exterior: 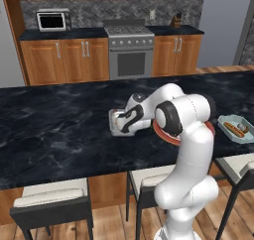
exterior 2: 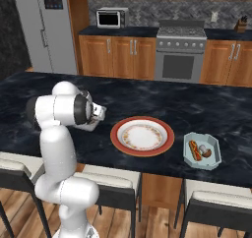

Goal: Place one cooked food and one vegetable from the large plate to each tupperware container.

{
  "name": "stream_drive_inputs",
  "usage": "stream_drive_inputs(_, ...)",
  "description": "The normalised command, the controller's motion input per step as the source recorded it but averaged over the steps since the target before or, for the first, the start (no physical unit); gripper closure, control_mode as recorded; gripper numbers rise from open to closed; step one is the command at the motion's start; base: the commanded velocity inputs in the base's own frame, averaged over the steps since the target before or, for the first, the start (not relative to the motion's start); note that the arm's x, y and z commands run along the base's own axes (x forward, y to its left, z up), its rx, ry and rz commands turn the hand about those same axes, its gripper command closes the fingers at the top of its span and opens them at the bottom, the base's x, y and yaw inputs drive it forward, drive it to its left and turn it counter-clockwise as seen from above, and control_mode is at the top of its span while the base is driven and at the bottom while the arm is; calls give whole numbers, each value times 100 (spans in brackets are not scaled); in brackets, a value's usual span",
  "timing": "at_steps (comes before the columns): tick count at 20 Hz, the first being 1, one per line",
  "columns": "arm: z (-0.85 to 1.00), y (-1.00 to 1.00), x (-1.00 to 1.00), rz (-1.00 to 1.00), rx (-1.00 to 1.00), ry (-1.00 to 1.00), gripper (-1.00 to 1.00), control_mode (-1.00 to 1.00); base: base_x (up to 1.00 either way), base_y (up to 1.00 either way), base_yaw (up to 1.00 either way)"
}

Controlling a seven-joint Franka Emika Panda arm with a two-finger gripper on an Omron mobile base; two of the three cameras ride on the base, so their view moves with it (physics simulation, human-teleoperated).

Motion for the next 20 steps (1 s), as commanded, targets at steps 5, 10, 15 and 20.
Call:
stream_drive_inputs(5, -5, 9, 25, 0, 0, 0, -100, -100, 0, 0, 0)
stream_drive_inputs(10, 0, 1, -21, -2, 0, 0, -100, -100, 0, 0, 0)
stream_drive_inputs(15, 20, -1, -63, -6, 0, 1, -100, -100, 0, 0, 0)
stream_drive_inputs(20, 41, -19, -96, -5, 0, 0, -100, -100, 0, 0, 0)
